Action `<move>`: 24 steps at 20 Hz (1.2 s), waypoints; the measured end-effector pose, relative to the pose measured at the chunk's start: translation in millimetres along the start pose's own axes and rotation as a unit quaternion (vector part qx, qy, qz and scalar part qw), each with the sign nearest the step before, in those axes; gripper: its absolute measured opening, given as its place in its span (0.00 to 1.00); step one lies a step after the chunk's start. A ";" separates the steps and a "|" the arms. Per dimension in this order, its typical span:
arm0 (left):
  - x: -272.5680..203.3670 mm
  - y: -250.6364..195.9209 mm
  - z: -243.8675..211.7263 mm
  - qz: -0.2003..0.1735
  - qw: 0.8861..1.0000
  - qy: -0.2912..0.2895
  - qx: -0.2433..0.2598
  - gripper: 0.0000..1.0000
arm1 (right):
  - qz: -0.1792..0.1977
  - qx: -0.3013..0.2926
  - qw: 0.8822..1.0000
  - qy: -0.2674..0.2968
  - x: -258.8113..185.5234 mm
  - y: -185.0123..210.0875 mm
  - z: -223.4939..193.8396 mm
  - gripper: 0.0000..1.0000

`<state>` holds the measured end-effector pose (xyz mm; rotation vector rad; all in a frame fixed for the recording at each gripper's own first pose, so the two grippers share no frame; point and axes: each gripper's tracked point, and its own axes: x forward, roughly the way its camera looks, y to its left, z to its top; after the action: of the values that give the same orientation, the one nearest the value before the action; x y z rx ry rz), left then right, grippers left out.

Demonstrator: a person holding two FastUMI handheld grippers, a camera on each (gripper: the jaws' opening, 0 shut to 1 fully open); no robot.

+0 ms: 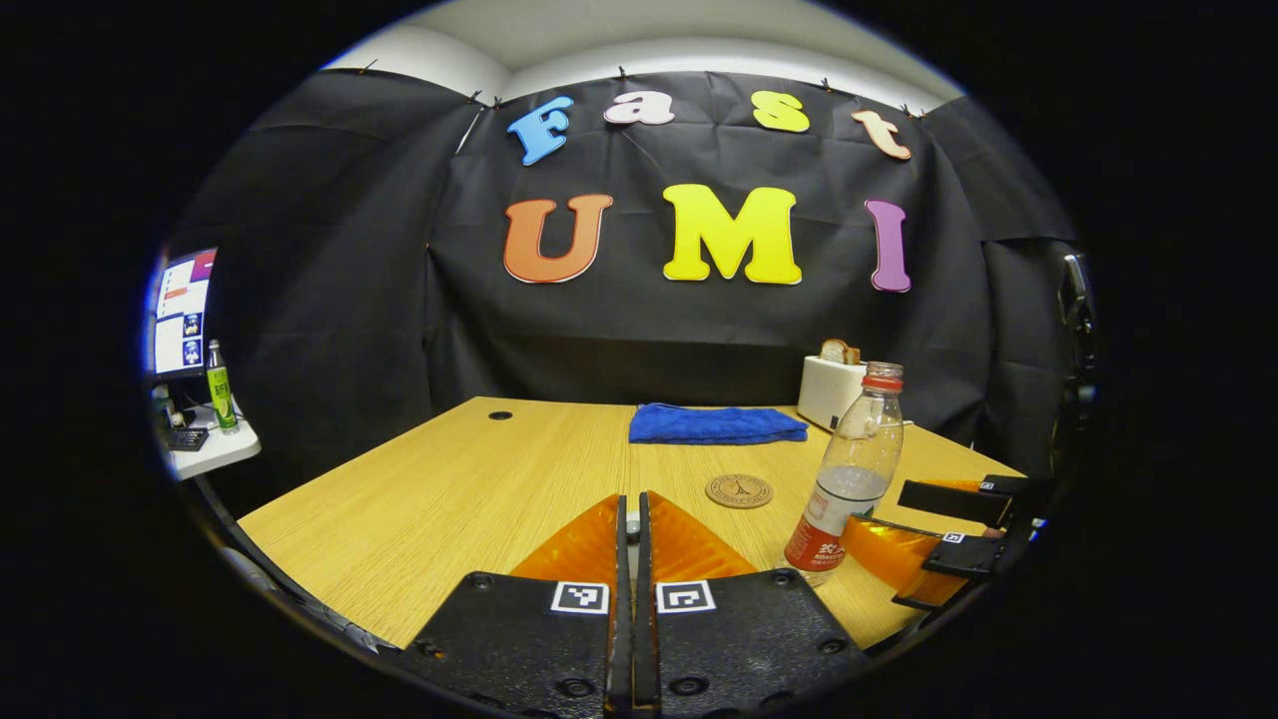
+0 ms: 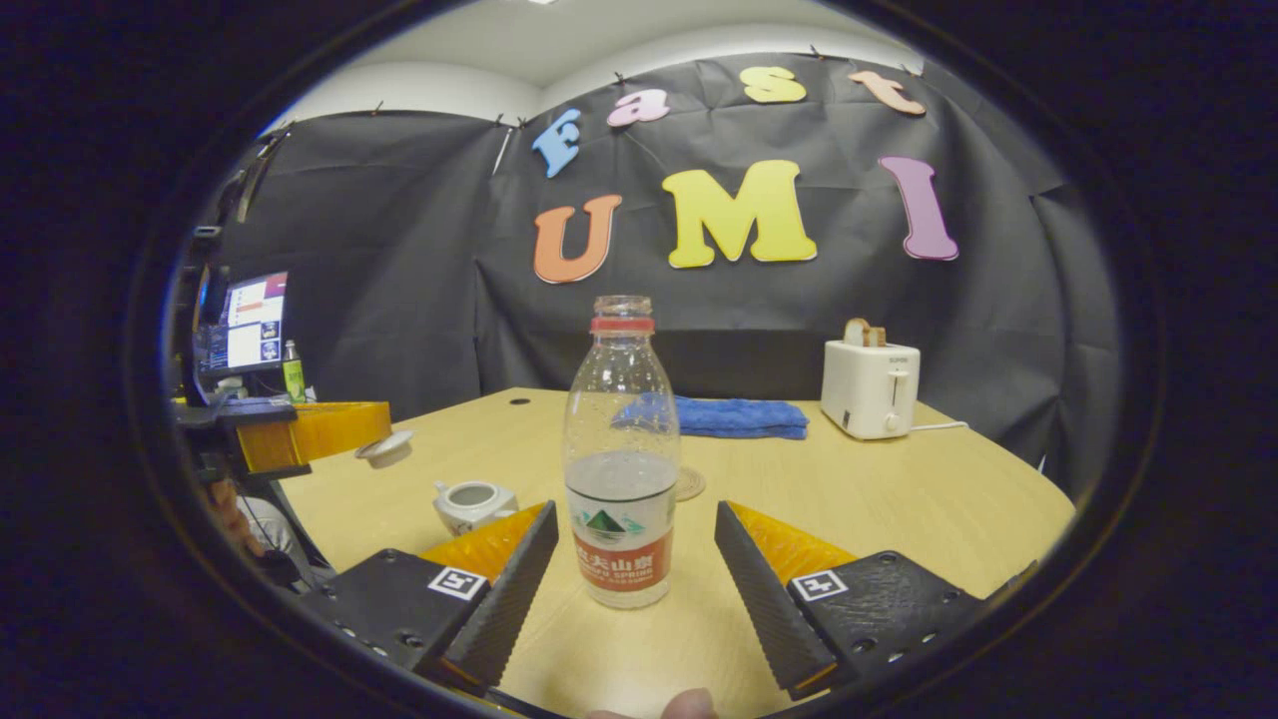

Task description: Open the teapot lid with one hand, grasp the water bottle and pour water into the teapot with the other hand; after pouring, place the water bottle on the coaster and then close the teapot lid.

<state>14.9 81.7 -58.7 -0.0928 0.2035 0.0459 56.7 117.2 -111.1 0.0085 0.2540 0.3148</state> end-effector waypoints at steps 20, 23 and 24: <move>-6.6 31.3 -0.2 0.018 1.000 -0.014 -0.014 0.03 | -0.021 -0.341 0.939 0.048 49.9 -12.5 14.8 0.71; -5.0 38.2 -1.8 0.024 1.000 -0.012 -0.015 0.03 | -0.023 -0.420 0.906 0.053 59.7 -11.2 9.0 0.71; -5.7 40.3 -1.1 0.025 0.999 -0.012 -0.016 0.03 | -0.025 -0.444 0.894 0.050 63.1 -11.4 7.9 0.71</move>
<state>7.0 121.5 -62.2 -0.1197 0.1820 0.0994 120.2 126.1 -119.5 -0.9230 0.1938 0.3575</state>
